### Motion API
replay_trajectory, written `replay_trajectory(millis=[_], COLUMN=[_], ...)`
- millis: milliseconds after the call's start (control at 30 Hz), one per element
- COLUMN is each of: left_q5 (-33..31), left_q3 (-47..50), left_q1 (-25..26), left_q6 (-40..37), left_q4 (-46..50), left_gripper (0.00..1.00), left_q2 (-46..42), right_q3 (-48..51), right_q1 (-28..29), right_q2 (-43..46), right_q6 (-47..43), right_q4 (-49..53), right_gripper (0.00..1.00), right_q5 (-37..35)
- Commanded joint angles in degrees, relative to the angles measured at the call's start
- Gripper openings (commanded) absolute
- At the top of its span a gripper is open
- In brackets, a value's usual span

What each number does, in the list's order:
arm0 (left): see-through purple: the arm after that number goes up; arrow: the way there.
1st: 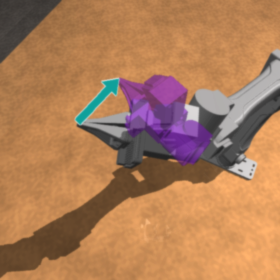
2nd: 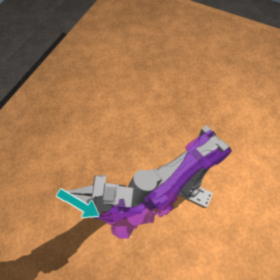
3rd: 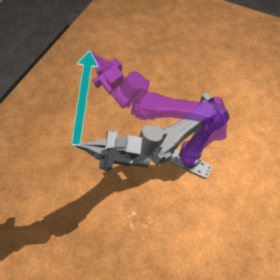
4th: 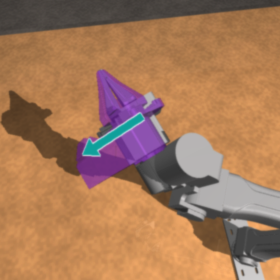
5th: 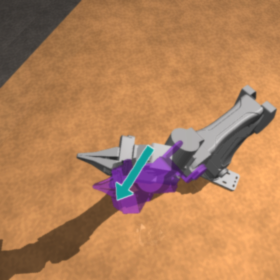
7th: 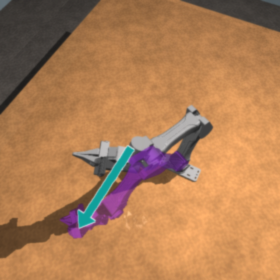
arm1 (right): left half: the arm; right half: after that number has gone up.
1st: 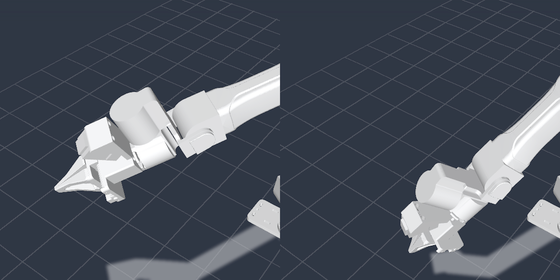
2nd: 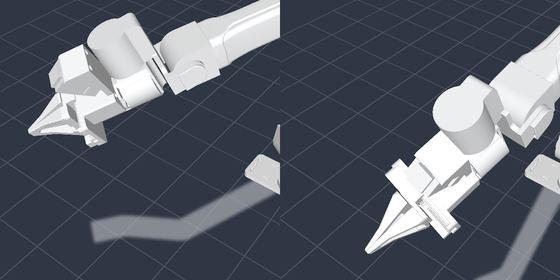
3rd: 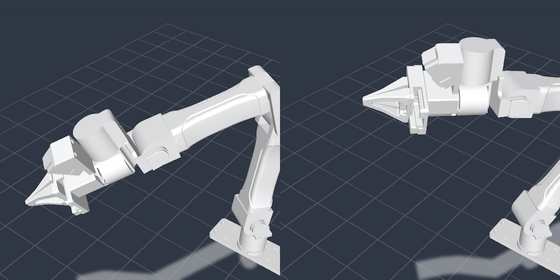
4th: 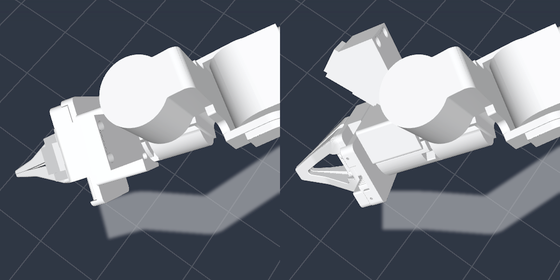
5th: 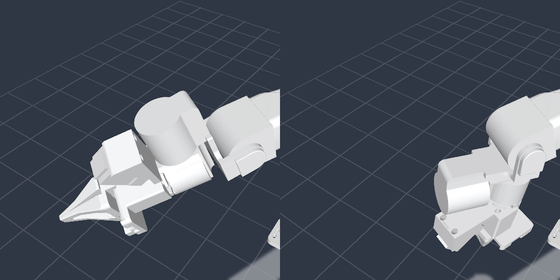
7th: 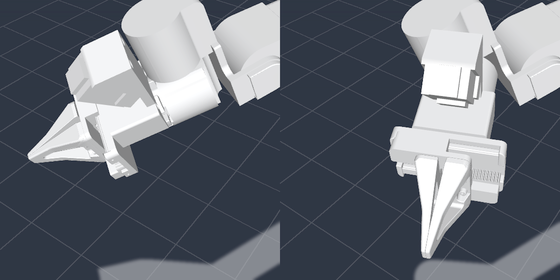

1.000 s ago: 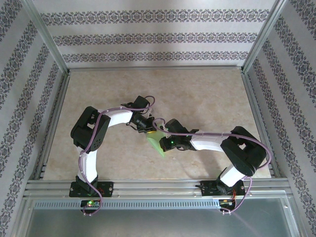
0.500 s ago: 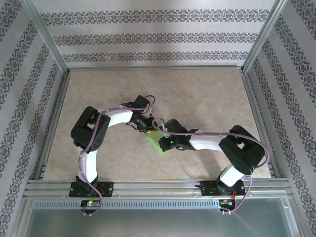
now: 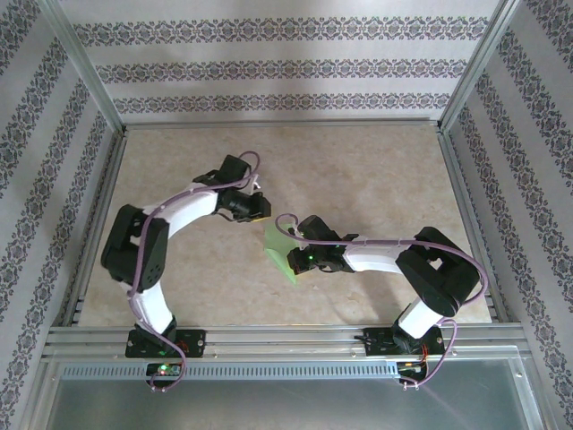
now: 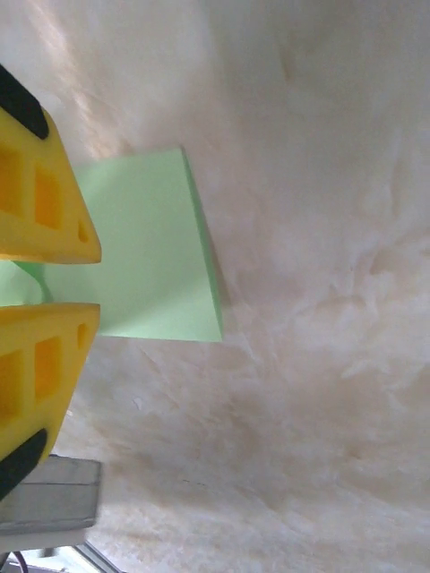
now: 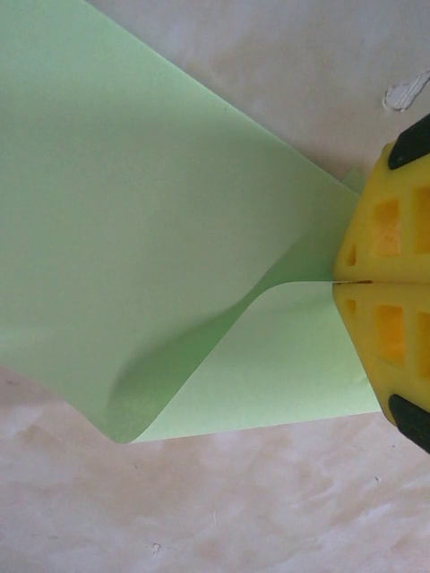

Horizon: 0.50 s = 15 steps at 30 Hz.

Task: Fold a paper plane with a square sheet of paper (fold left side to right side)
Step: Third fold the triangle at the center of the table.

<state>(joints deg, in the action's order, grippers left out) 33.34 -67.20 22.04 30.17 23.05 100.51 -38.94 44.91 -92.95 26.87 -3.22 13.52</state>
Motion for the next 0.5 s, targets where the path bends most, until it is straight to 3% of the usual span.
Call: replay_trajectory(millis=[0,267,467], left_q5=[1.6,9.3,8.5], left_q3=[8.2,28.1,31.0], left_q1=[-0.3,2.8,7.5], left_q6=[-0.4,12.8,17.0], left_q4=[-4.1,-28.7,-34.1], left_gripper=[0.17,0.16,0.16], left_q2=[-6.5,-17.6,-15.5], right_q3=[1.2,0.5,0.2], right_q1=[0.8,0.7,0.7], right_q2=[-1.5,-2.3,-3.0], right_q6=[0.2,0.0,0.0], right_q4=[3.3,3.8,4.3], right_gripper=[0.0,0.0,0.0], right_q5=[-0.5,-0.6,-0.5])
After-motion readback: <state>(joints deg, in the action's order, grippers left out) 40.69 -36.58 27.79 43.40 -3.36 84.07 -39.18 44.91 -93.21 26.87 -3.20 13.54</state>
